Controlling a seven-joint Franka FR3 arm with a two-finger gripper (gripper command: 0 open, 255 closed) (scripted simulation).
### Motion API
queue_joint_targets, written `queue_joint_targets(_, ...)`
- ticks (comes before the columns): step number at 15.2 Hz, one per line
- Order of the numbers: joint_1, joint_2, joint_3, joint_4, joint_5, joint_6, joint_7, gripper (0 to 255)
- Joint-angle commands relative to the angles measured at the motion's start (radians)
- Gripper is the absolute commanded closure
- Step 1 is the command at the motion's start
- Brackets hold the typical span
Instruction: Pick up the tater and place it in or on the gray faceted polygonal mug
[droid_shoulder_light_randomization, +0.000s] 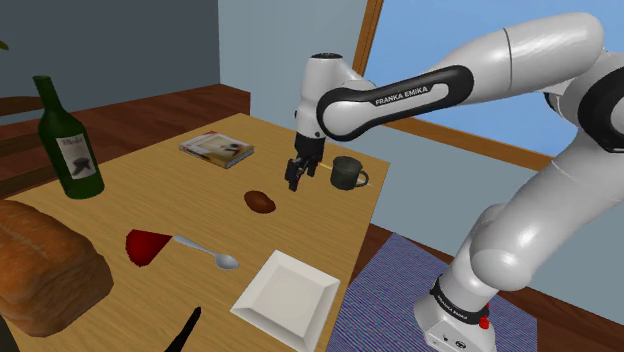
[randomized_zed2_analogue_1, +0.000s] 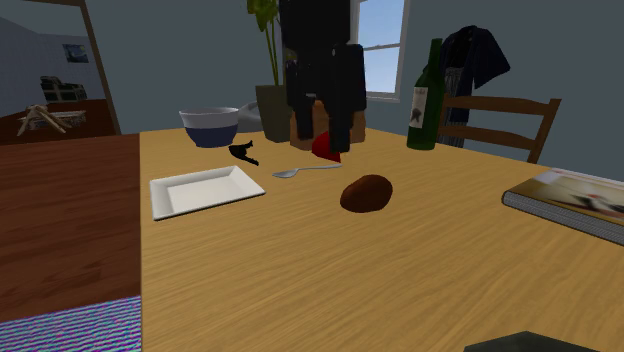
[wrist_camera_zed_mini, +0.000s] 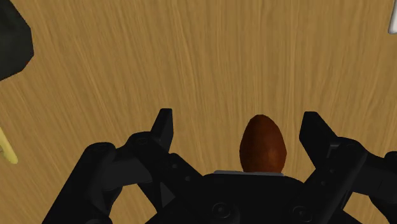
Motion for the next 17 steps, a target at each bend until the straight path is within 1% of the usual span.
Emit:
queue_joint_targets(1, 0.002, 0.076, 0.017, 0.037, -0.026, 0.038, 0.032, 0)
queue_joint_targets(5, 0.015, 0.235, 0.038, 0.145, -0.093, 0.085, 0.1, 0)
queue_joint_targets(9, 0.043, 0.395, 0.042, 0.275, -0.167, 0.107, 0.164, 0)
queue_joint_targets(10, 0.046, 0.403, 0.04, 0.282, -0.17, 0.108, 0.167, 0)
queue_joint_targets(17, 0.05, 0.463, 0.028, 0.254, -0.201, 0.192, 0.187, 0)
